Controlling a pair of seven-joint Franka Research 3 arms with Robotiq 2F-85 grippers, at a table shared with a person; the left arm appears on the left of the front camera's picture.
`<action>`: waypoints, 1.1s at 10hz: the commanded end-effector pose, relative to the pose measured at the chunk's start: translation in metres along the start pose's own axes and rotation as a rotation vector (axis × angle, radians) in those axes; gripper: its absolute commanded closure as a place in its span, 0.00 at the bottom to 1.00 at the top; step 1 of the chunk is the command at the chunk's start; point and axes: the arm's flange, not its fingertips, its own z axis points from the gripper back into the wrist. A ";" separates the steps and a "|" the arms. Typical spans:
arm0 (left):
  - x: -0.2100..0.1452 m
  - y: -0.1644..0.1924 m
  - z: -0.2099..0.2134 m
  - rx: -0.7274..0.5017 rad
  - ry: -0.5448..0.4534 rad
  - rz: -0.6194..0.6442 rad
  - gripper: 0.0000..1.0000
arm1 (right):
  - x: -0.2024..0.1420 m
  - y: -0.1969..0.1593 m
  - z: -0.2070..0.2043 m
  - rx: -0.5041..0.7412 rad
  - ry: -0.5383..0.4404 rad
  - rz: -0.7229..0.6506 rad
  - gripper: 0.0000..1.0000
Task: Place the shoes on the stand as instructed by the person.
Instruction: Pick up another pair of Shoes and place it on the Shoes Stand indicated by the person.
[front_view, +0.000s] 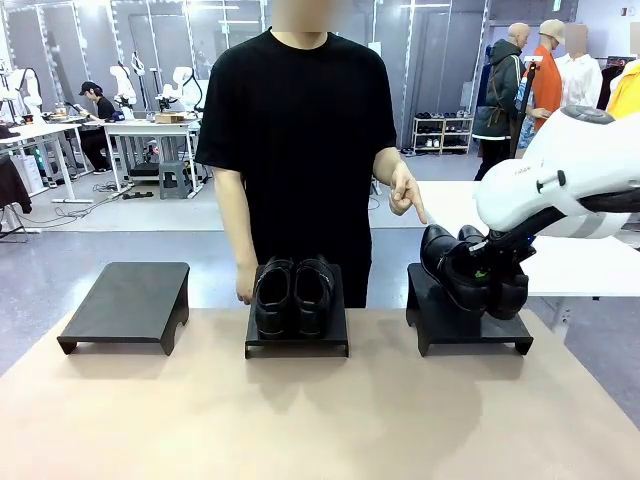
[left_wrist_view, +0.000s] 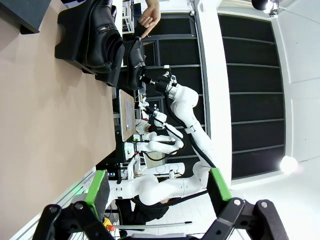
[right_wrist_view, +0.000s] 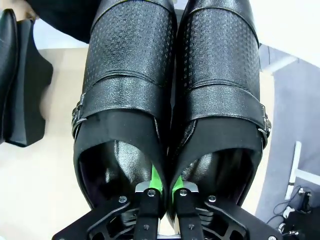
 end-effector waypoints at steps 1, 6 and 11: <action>-0.005 -0.001 0.001 -0.007 0.010 -0.010 0.00 | 0.014 0.002 -0.006 -0.040 -0.034 -0.043 0.93; -0.005 -0.001 0.001 -0.007 0.010 -0.010 0.00 | 0.024 0.005 -0.040 -0.083 -0.033 -0.075 0.93; -0.005 -0.001 0.001 -0.007 0.010 -0.010 0.00 | 0.029 0.013 -0.057 -0.106 -0.019 -0.095 0.93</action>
